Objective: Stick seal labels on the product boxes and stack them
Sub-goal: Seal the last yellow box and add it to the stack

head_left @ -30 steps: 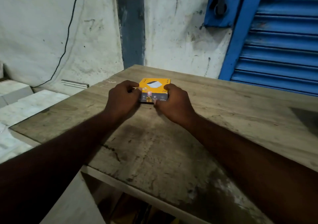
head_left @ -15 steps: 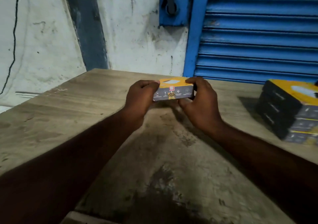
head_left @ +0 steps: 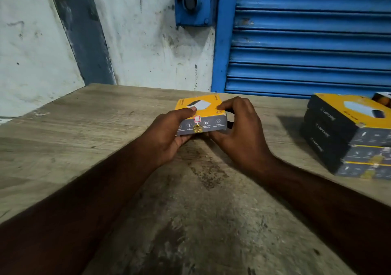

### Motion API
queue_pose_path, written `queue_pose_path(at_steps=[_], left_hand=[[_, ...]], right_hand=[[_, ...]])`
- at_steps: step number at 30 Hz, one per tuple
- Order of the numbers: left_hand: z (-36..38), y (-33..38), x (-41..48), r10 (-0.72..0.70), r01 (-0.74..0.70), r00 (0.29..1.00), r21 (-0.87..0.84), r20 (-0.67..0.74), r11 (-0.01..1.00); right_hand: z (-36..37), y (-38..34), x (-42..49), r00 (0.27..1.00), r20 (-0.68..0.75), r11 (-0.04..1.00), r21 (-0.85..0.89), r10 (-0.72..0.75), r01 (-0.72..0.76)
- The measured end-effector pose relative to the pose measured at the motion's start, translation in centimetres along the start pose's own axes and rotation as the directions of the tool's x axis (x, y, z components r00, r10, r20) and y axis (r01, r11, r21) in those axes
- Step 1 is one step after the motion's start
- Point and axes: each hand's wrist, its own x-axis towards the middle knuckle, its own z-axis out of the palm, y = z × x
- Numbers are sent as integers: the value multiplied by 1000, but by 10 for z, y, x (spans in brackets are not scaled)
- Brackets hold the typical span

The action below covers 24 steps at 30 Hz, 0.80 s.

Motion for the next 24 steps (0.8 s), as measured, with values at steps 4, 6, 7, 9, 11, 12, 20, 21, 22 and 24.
queue_pose_path(at_steps=[4,6,7,9,11,12,20,21,22,24], left_hand=[[0,1,-3,44,-44,999,22,9,999],[-1,2,-3,56,-58,998,44,28,997],[-1,3,-4,59,-61,997,57,41,996],[-4,5,-6,61,-67,996,80,68,995],[-6,8,-8,65,-75,993,100,99,992],[-7,9,-9,67,-80,991,105,118,991],[-6,14,-13,53,-59,984,36,167,998],[-6,14,-13,55,-61,985,32,162,998],[-6,14,-13,56,-61,986,27,159,998],[-6,15,-14,55,-57,985,11,162,998]], right_hand=[[1,1,-2,998,55,1000,-2,4,-4],[1,-2,-3,998,57,1000,11,-7,6],[1,-2,-3,999,51,1000,22,-12,11],[0,-3,-2,999,31,998,55,-23,21],[0,-3,-3,999,17,996,81,-38,36],[0,-3,-3,999,16,994,95,-50,48],[-3,-9,-5,991,50,984,137,-125,117],[-3,-9,-4,989,52,982,136,-135,127],[-3,-10,-4,988,50,981,136,-147,139],[-3,-11,-4,986,49,977,146,-161,152]])
